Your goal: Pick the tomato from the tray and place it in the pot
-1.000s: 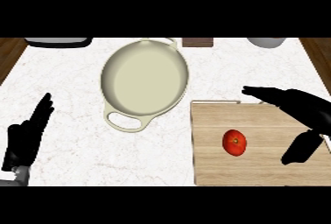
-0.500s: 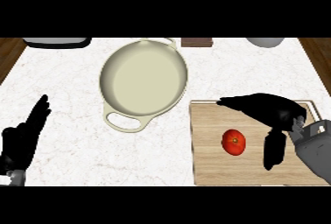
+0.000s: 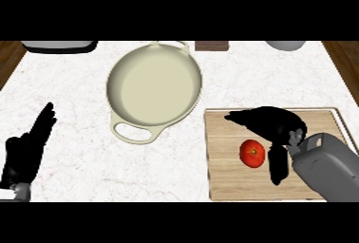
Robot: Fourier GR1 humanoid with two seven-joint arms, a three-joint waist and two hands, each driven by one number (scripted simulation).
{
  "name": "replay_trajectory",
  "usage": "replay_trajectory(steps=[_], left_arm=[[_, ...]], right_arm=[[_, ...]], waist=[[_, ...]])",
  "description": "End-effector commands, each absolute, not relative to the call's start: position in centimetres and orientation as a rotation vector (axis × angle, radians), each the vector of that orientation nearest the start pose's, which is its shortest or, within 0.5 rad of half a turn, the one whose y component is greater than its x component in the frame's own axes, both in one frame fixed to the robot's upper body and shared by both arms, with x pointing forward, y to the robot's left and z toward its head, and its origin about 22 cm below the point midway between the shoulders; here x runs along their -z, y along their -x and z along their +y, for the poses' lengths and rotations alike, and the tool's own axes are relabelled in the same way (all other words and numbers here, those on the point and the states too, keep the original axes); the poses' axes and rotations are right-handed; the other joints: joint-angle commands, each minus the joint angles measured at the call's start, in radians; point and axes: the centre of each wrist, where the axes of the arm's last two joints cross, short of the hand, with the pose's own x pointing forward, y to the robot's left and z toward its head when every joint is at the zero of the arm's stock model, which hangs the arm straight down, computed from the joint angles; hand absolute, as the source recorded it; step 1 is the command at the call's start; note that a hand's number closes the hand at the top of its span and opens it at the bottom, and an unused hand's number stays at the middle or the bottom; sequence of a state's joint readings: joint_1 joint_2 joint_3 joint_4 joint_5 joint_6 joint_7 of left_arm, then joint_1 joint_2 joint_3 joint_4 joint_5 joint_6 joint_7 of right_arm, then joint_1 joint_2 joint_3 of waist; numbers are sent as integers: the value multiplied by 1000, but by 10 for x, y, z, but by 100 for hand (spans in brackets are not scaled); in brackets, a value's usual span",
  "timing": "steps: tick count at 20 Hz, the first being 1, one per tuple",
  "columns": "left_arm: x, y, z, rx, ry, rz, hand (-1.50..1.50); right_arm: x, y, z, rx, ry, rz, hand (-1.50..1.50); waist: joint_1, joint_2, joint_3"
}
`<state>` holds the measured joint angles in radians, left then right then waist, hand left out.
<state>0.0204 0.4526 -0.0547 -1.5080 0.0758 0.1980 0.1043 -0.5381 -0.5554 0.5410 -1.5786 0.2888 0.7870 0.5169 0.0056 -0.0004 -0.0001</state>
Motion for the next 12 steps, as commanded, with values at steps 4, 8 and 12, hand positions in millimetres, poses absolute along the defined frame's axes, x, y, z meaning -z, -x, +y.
replay_trajectory(steps=[4,8,12], left_arm=[[-25,-236,326,131,-418,-1379,0],[-16,-242,330,153,-423,-1393,0],[-15,-237,336,148,-430,-1395,0]], right_arm=[[-95,-305,-168,-1770,383,-790,-150],[-79,-312,-153,-1766,403,-767,-150],[-77,-322,-173,-1777,413,-748,-150]], waist=[[0,0,0],[1,2,0],[2,1,0]])
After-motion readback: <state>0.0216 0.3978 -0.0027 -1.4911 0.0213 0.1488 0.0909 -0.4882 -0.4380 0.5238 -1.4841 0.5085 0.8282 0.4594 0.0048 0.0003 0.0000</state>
